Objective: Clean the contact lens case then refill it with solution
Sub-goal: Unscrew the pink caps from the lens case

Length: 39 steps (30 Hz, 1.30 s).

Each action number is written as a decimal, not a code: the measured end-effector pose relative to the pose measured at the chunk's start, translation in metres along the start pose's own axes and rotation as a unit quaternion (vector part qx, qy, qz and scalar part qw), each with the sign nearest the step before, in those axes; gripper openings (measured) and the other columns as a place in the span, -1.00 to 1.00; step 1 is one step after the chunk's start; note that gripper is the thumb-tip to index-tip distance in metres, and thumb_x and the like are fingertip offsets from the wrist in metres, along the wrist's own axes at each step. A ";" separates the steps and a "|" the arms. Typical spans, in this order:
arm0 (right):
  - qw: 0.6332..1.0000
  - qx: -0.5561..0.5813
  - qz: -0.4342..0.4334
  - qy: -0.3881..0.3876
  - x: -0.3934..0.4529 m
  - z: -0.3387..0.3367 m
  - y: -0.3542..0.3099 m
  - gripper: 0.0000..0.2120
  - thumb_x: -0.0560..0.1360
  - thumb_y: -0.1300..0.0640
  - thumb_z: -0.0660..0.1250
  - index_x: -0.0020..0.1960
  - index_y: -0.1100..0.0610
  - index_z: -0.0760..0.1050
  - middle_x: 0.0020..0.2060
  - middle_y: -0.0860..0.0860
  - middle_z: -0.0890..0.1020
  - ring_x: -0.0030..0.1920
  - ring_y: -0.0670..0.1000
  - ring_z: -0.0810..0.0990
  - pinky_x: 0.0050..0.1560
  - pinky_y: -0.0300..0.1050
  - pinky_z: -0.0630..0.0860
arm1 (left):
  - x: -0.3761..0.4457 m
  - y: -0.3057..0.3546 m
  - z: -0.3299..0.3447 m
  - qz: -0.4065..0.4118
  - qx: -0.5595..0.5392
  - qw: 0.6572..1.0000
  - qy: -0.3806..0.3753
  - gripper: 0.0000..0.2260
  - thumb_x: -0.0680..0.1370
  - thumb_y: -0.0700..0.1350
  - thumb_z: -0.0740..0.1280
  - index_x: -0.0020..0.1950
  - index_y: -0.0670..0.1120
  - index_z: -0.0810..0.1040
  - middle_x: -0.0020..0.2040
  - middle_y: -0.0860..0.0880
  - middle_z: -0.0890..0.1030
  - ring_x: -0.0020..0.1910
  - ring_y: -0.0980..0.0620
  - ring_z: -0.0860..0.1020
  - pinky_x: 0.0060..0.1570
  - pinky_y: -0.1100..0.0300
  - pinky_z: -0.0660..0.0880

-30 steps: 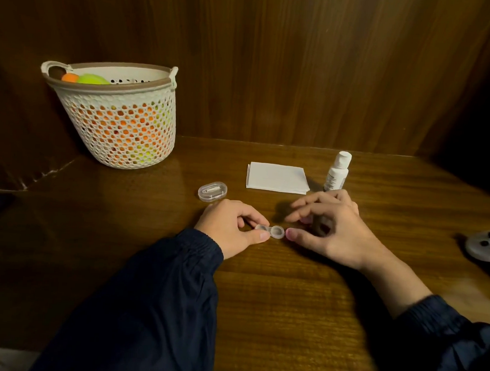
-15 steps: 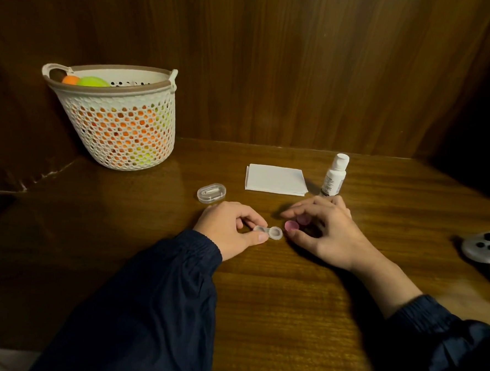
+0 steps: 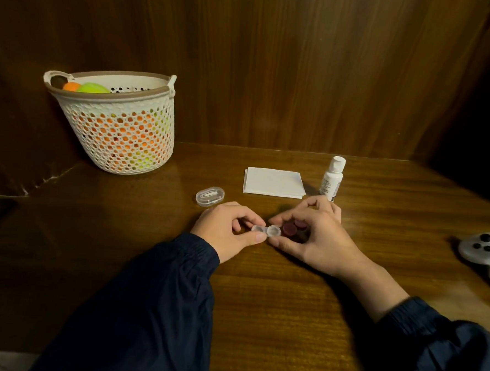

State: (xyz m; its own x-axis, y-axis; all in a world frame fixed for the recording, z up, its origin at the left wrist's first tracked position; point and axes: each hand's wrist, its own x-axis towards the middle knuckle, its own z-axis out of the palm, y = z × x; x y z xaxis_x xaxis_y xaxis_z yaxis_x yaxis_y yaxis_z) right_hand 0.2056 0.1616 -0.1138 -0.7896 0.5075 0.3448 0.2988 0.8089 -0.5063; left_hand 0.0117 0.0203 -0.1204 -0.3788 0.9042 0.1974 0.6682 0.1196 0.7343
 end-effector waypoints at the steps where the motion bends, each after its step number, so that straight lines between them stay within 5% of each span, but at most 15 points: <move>1: 1.000 0.004 0.001 -0.002 0.000 0.000 -0.001 -0.69 0.42 -0.41 0.44 0.10 -0.34 0.66 0.00 -0.41 0.48 0.27 -0.43 0.16 0.38 0.05 0.14 | -0.001 -0.001 0.000 0.000 -0.002 1.000 -0.003 -0.87 0.51 0.06 0.55 0.04 0.23 0.73 0.03 0.19 0.66 -0.03 0.07 0.58 0.05 -0.06 0.64; 8: 1.000 0.022 -0.010 -0.019 -0.004 0.003 -0.019 -0.66 0.37 -0.48 0.37 0.04 -0.37 0.66 -0.02 -0.42 0.51 0.23 -0.39 0.19 0.26 -0.03 0.12 | -0.017 -0.003 -0.014 -0.011 -0.003 1.000 -0.016 -0.85 0.51 0.12 0.54 0.06 0.31 0.71 -0.02 0.34 0.71 0.01 0.25 0.62 0.16 0.06 0.59; 13: 0.998 0.048 -0.005 -0.048 -0.008 0.007 -0.050 -0.67 0.37 -0.45 0.44 0.06 -0.36 0.67 0.03 -0.30 0.51 0.22 -0.15 0.31 0.33 0.07 0.26 | -0.052 -0.003 -0.039 -0.005 -0.006 1.000 0.011 -0.84 0.50 0.09 0.56 0.04 0.32 0.72 -0.04 0.37 0.70 0.00 0.31 0.61 -0.05 0.35 0.44; 16: 0.996 0.067 -0.027 -0.060 -0.011 0.015 -0.079 -0.62 0.33 -0.48 0.42 0.06 -0.36 0.68 0.04 -0.23 0.54 0.23 -0.05 0.35 0.22 0.03 0.24 | -0.083 -0.004 -0.060 -0.016 0.003 0.999 0.034 -0.83 0.50 0.10 0.56 0.06 0.29 0.73 -0.02 0.37 0.70 0.01 0.30 0.60 -0.05 0.36 0.44; 23: 0.975 0.137 -0.150 -0.094 -0.008 0.064 -0.167 -0.80 0.41 -0.35 0.50 0.00 -0.36 0.67 -0.01 -0.41 0.64 0.15 -0.27 0.40 0.28 -0.10 0.18 | -0.186 -0.013 -0.123 -0.062 0.043 0.989 0.125 -0.85 0.50 0.10 0.55 0.06 0.24 0.74 -0.02 0.28 0.71 0.01 0.27 0.61 -0.05 0.39 0.45; 26: 0.958 0.160 -0.199 -0.129 -0.011 0.091 -0.217 -0.76 0.42 -0.37 0.49 0.04 -0.35 0.68 -0.01 -0.42 0.66 0.15 -0.25 0.45 0.34 0.01 0.25 | -0.242 -0.019 -0.153 -0.104 0.065 0.979 0.164 -0.88 0.49 0.11 0.54 0.02 0.26 0.72 -0.03 0.33 0.69 0.04 0.36 0.58 -0.10 0.52 0.44; 31: 0.915 0.236 -0.256 -0.202 -0.034 0.146 -0.302 -0.75 0.42 -0.30 0.52 0.06 -0.27 0.72 -0.04 -0.38 0.70 0.16 -0.19 0.50 0.32 0.18 0.41 | -0.347 -0.037 -0.188 -0.181 0.037 0.957 0.223 -0.88 0.51 0.06 0.54 -0.06 0.31 0.68 -0.09 0.38 0.65 -0.06 0.34 0.58 -0.14 0.38 0.43; 35: 0.883 0.275 -0.270 -0.266 -0.057 0.206 -0.355 -0.82 0.46 -0.20 0.55 0.04 -0.21 0.74 -0.06 -0.30 0.72 0.16 -0.23 0.53 0.15 -0.09 0.50 | -0.423 -0.064 -0.198 -0.232 0.027 0.928 0.290 -0.87 0.51 -0.02 0.57 -0.02 0.20 0.72 -0.09 0.32 0.67 -0.11 0.38 0.57 -0.14 0.52 0.43; 39: 0.861 0.295 -0.259 -0.322 -0.077 0.270 -0.394 -0.81 0.44 -0.13 0.61 0.04 -0.19 0.76 -0.01 -0.11 0.72 0.13 -0.18 0.64 0.17 -0.18 0.57 | -0.483 -0.100 -0.207 -0.288 0.030 0.904 0.313 -0.85 0.49 0.04 0.59 0.04 0.16 0.74 -0.03 0.18 0.72 -0.06 0.23 0.61 -0.08 0.28 0.54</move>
State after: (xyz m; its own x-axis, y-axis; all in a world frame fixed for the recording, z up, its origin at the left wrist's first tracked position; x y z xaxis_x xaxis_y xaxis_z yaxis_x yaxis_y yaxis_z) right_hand 0.0039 -0.2760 -0.1544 -0.9253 -0.3007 0.2312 -0.3579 0.4899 -0.7950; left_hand -0.0049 -0.5130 -0.1547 -0.9510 0.2772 0.1368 0.2712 0.5360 0.7994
